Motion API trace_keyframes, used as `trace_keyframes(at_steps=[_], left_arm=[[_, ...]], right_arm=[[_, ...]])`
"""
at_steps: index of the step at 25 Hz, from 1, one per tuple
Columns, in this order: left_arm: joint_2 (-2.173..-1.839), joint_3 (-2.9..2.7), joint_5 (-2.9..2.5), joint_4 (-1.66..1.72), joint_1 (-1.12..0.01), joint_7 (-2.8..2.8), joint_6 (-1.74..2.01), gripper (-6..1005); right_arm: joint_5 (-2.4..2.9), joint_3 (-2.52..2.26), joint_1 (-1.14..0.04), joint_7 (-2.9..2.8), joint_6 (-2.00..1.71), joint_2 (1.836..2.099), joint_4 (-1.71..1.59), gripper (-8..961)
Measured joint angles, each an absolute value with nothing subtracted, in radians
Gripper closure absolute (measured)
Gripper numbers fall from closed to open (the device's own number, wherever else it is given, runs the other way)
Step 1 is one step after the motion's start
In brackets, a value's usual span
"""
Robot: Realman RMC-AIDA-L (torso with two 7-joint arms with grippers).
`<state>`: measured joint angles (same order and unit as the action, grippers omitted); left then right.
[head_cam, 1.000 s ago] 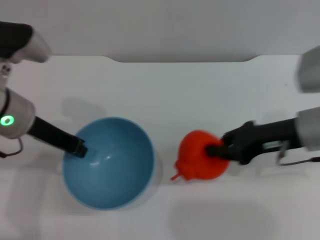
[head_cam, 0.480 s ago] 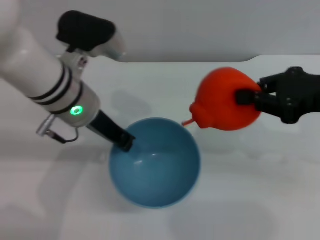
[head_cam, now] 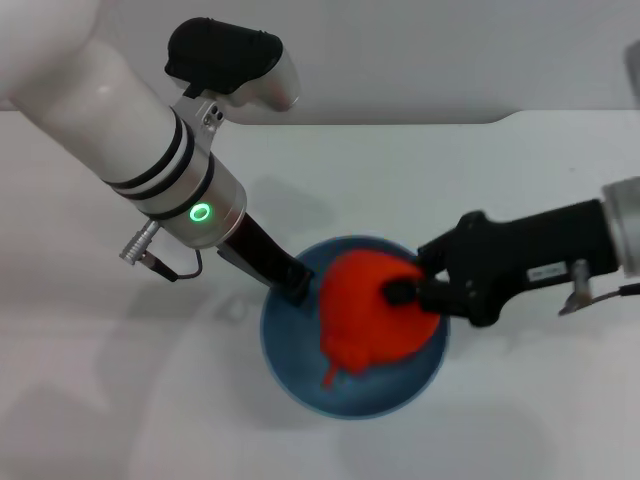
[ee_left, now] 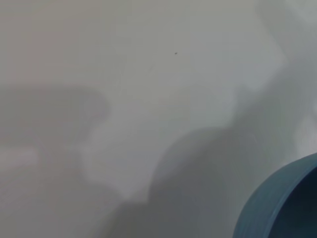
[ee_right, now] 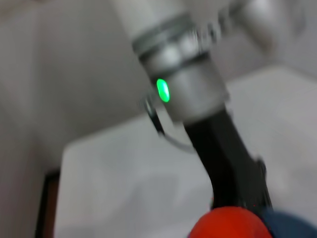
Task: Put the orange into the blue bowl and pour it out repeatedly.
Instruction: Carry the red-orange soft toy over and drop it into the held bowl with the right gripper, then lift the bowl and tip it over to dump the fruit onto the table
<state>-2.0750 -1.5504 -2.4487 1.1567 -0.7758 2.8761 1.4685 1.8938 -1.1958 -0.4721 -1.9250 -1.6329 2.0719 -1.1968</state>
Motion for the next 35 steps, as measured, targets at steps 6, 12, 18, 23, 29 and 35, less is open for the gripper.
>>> trace_keyframes(at_steps=[6, 12, 18, 23, 29, 35], left_arm=[[-2.071, -1.552, -2.450, 1.159, -0.767, 2.876, 1.478, 1000], [-2.069, -1.555, -2.455, 1.159, -0.761, 2.863, 1.477, 1000], [-2.061, -1.547, -2.492, 1.182, -0.709, 2.816, 1.403, 1001], [-2.061, -1.558, -2.527, 1.289, -0.603, 2.751, 1.271, 999], [-2.060, -1.617, -2.530, 1.511, -0.442, 2.675, 1.055, 999], [-2.058, -1.815, -2.532, 1.610, -0.255, 2.468, 0.678, 1000]], right_arm=[[1.976, -1.274, -0.484, -1.985, -1.573, 2.073, -1.207, 867], [1.972, -1.251, -0.467, -2.011, -1.572, 2.073, -1.254, 575], [1.972, -1.107, -0.423, -2.115, -1.577, 2.070, -1.285, 408], [1.992, -0.958, -0.379, -2.181, -1.628, 2.052, -1.277, 409], [1.997, -0.856, -0.288, -2.187, -1.660, 2.043, -1.274, 409], [1.999, -0.820, -0.251, -2.187, -1.670, 2.043, -1.271, 408]])
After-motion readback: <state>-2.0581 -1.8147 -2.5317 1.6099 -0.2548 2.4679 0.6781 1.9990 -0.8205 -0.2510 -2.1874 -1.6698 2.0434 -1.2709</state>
